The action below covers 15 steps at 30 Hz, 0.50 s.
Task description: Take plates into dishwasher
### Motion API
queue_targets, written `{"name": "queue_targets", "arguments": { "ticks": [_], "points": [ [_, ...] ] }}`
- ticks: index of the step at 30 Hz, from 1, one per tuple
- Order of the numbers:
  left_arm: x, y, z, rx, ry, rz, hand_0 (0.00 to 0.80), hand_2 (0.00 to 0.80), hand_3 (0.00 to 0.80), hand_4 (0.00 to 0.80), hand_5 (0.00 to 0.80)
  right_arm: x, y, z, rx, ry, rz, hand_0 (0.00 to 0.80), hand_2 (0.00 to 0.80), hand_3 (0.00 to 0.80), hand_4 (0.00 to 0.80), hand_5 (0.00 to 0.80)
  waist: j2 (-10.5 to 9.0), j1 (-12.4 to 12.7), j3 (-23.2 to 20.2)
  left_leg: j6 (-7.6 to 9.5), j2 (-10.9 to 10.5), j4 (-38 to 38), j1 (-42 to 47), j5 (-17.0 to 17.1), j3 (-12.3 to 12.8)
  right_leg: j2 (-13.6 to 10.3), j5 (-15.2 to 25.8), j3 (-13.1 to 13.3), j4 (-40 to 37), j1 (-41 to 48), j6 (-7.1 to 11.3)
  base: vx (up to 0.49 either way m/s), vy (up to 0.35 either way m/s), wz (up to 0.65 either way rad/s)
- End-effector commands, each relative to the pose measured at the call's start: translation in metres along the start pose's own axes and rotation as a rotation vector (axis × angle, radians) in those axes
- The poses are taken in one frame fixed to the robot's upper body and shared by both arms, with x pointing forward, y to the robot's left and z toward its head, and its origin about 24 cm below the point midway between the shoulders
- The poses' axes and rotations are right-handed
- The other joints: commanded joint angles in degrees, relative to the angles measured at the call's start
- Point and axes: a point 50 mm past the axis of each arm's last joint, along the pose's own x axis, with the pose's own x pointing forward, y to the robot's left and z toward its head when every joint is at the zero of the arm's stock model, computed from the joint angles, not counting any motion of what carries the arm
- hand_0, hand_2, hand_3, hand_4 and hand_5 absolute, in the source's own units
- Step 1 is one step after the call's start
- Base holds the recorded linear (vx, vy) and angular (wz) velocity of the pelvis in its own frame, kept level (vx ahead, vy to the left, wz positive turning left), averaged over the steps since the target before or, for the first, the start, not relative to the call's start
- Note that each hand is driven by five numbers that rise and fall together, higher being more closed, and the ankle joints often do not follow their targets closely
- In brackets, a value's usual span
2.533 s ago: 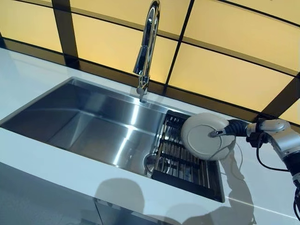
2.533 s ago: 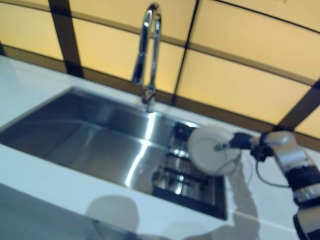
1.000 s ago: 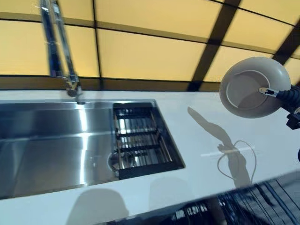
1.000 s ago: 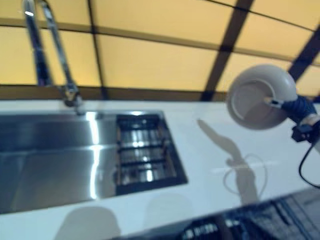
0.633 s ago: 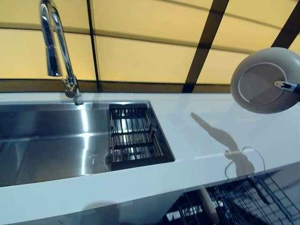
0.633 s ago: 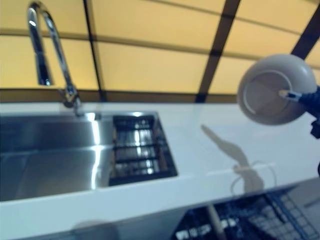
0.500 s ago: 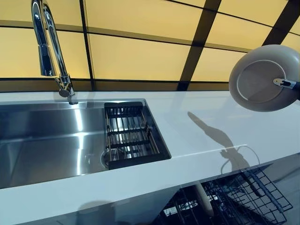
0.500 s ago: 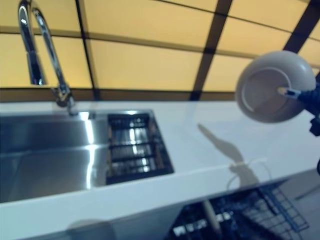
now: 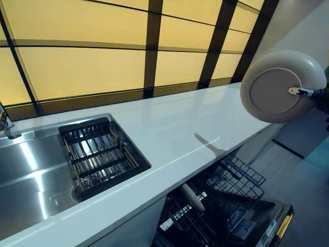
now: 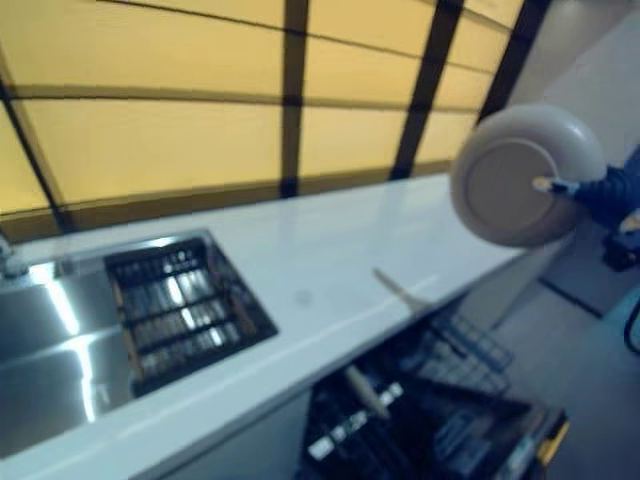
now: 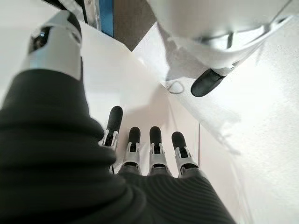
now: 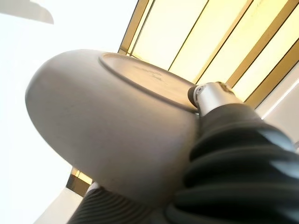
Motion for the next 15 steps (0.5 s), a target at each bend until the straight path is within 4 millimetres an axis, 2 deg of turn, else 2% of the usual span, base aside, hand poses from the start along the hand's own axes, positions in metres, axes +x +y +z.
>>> {"name": "queue_targets", "arguments": {
  "ticks": [1,7,15],
  "points": [
    [0.008,0.019,0.045,0.041,-0.148,0.040,0.000,0.000,0.000,0.000,0.000,-0.004,-0.006,0.018,-0.029,-0.100,-0.092,0.800,0.800,0.800,0.800,0.800,-1.68,0.43,0.34,-0.79,1.01,-0.13,-2.03,1.89,-5.52,-4.00,-1.01,1.84,2.46,3.14,5.13,-0.088,-0.008,-0.04],
    [0.009,0.020,0.053,0.043,-0.171,0.044,0.000,0.000,0.000,0.000,0.000,-0.019,0.004,-0.008,-0.053,-0.069,-0.102,0.800,0.800,0.800,0.800,0.800,-0.72,-2.15,0.49,-0.90,0.34,-1.23,-1.93,2.12,-5.06,-3.40,1.00,3.78,0.26,1.38,5.29,-0.101,-0.009,-0.09],
    [0.010,0.023,0.055,0.052,-0.166,0.047,0.000,0.000,0.000,0.000,0.000,-0.034,0.031,-0.045,0.027,-0.057,-0.067,0.800,0.800,0.800,0.800,0.800,0.43,-4.95,0.62,-1.02,-0.11,-3.41,-0.76,2.19,-4.22,-2.35,2.04,5.92,-0.92,-0.35,5.72,-0.079,-0.013,-0.05]
  ]
}}
